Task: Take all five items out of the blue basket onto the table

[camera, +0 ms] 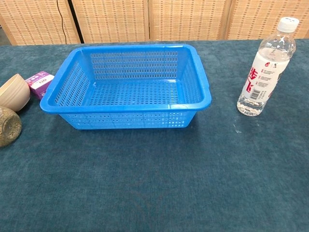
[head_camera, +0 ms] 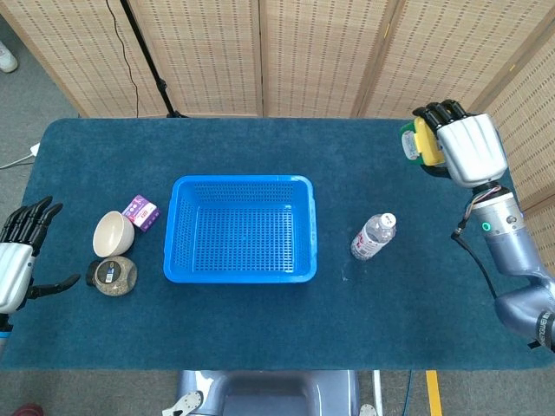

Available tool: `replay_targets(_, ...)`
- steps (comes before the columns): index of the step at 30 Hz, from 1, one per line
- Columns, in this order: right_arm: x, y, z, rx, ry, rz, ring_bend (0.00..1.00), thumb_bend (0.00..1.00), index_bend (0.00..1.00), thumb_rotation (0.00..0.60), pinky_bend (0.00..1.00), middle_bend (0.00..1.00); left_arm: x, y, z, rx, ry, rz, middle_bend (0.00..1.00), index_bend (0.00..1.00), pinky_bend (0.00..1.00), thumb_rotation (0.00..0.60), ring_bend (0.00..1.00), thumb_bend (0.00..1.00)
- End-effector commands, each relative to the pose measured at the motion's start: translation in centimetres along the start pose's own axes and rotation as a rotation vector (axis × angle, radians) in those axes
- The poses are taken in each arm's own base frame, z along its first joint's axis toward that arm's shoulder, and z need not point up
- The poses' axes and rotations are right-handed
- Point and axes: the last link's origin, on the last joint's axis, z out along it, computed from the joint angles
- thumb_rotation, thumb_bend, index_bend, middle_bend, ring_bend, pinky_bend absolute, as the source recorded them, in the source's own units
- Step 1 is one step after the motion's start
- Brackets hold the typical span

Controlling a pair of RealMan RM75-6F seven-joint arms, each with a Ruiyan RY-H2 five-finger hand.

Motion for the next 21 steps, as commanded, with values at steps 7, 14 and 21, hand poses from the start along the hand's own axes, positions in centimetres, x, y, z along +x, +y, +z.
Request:
replay_targets(7,-6.9,3.5,-1.4,-0.068,-0.253,0.02,0.53,0.23,0.48,0.6,0.69,0.53,-0.1,0.2,0.0,0.004,0.001,0.007,0.0,0.0,0.0,0.6,0.0,0.05)
replay_targets(14,-11.1,3.0,-2.3,-0.082,-0.367,0.048,0.53,0.23,0.48,0.6,0.69,0.52,-0.3,0.3,-0.1,0.007,-0.001,0.026,0.0,0.0,0.0,0.6,0.0,0.05)
replay_targets(21,-14.7,0.8,-2.9,-0.046,-0.406,0.087,0.38,0.17,0.34,0.6,0.56,0.38,-0.7,0.4,0.1,0.019,-0.014,0.039,0.0,0.0,0.0,0.6,0.0,0.05)
